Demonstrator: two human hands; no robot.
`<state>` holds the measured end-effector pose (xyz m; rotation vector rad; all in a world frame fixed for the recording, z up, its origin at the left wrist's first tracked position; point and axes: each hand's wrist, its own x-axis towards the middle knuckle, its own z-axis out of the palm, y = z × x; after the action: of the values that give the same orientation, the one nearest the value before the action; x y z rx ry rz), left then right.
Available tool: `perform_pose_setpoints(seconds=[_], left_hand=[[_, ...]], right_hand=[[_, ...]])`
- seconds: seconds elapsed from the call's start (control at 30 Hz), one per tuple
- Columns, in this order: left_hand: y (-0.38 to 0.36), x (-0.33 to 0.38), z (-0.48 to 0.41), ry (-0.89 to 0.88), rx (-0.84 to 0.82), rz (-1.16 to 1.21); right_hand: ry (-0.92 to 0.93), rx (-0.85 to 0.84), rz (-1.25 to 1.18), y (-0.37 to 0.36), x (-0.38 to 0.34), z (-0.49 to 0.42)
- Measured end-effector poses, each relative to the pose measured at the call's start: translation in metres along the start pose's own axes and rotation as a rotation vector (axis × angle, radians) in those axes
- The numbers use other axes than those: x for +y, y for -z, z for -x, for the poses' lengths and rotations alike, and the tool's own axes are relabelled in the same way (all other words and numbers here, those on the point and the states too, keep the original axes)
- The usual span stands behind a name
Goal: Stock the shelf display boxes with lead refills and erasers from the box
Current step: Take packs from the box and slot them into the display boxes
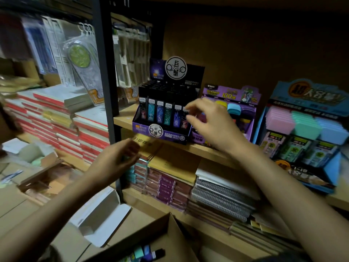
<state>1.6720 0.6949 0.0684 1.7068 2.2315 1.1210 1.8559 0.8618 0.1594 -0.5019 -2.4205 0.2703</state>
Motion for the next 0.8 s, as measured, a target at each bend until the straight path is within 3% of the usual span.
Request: perform_pose_setpoints(seconds=[0.17, 0.3, 0.47, 0.67, 0.8], left_hand=[[-0.042, -0.039, 0.086, 0.264, -0.074, 0.012], [-0.103, -0.070, 0.147, 0.472, -0.287, 0.073], [-0.182, -0.097, 0.218, 0.811, -0.275, 0.238], [-0.237, -0.116, 0.272, 1.240, -0.149, 0.512], [-0.261, -0.123, 0.286, 1.554, 0.063, 0.595]], right_hand=[[-0.078, -0.431, 0.018, -0.033, -0.003, 0.060], [-0.161, -0.720, 0.028, -0.089, 0.008, 0.116], [-0.317, -0.996, 0.022, -0.177, 0.029, 0.198], [-0.770, -1.180, -0.169, -0.273, 0.045, 0.293], [-1.100, -1.037, -0.380, -0.322, 0.026, 0.333]])
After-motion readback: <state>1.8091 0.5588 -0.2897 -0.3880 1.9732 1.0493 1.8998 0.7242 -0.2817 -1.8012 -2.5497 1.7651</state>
